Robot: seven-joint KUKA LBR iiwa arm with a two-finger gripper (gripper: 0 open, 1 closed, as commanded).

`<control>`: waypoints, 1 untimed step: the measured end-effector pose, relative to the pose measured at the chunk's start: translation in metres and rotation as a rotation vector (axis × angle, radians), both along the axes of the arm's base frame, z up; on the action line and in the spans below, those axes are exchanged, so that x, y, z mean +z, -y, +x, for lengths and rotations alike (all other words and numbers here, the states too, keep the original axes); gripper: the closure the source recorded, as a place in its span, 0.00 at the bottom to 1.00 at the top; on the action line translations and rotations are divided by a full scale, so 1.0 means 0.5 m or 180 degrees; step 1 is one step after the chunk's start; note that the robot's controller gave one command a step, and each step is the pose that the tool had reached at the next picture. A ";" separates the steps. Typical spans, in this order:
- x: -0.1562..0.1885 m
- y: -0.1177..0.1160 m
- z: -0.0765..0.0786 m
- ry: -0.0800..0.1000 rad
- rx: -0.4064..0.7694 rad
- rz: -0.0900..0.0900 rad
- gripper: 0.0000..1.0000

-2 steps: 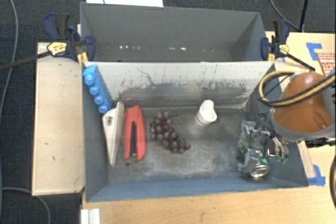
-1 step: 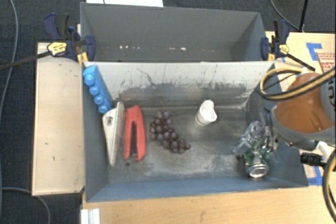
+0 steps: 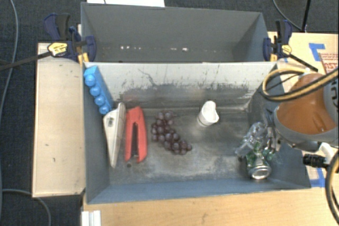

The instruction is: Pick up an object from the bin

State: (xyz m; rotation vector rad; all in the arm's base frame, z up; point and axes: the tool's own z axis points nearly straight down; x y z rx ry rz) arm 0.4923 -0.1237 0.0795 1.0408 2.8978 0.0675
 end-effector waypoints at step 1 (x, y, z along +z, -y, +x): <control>0.009 -0.001 -0.002 -0.0014 0.0005 0.0005 1.00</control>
Offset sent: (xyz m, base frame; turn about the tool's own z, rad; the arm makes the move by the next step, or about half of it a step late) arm 0.0001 0.0000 0.0129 0.0000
